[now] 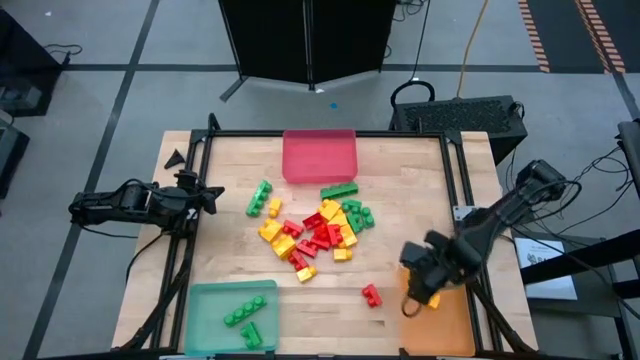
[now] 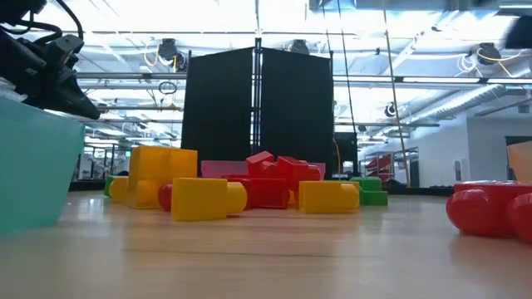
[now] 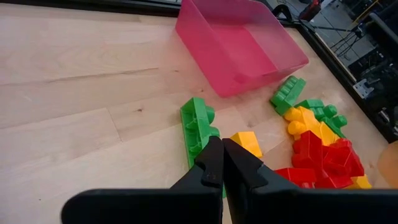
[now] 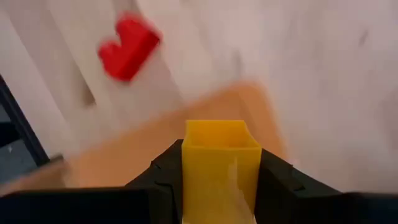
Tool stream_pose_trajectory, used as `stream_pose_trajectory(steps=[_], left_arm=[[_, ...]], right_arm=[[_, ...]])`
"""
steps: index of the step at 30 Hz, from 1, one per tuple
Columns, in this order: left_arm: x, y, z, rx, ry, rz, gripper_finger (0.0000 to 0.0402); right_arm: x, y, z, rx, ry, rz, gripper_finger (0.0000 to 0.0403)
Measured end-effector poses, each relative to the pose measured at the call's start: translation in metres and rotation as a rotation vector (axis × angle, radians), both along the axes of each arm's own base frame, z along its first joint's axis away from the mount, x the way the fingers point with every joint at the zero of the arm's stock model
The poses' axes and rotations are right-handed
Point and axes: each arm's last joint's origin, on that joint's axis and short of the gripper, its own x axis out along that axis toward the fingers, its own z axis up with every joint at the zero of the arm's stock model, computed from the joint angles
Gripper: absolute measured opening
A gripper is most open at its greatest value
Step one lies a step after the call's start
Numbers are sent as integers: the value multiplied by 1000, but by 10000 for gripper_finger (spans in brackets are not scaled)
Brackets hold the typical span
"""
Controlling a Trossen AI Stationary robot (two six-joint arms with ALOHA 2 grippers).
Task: Sort blocks
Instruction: Put the yellow game piece into the orange bin, then put the red game piece into the red bin
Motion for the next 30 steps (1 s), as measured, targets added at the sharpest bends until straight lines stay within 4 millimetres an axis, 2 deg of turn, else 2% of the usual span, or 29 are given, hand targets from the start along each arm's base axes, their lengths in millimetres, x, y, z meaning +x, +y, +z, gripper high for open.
stream_pose_trajectory(steps=[7,12,16,19,21,25,28,30], left_arm=[[0,0,0,-1,0,1,4],[0,0,0,1,-1,3,4],[0,0,0,1,-1,4,4],[0,0,0,1,-1,4,4],[0,0,0,1,-1,4,4],[0,0,0,1,-1,4,4],[0,0,0,1,-1,4,4],[0,0,0,1,-1,4,4]], right_arm=[[-20,14,-37,44,26,-66,113],[-23,18,-49,103,43,-55,116],[-23,18,-48,122,52,-57,209],[-20,21,-41,142,37,-61,269],[-16,24,-32,168,15,-68,284],[-2,26,-5,197,-90,-102,281],[14,25,18,186,-250,-154,268],[28,21,24,145,-307,-165,259]])
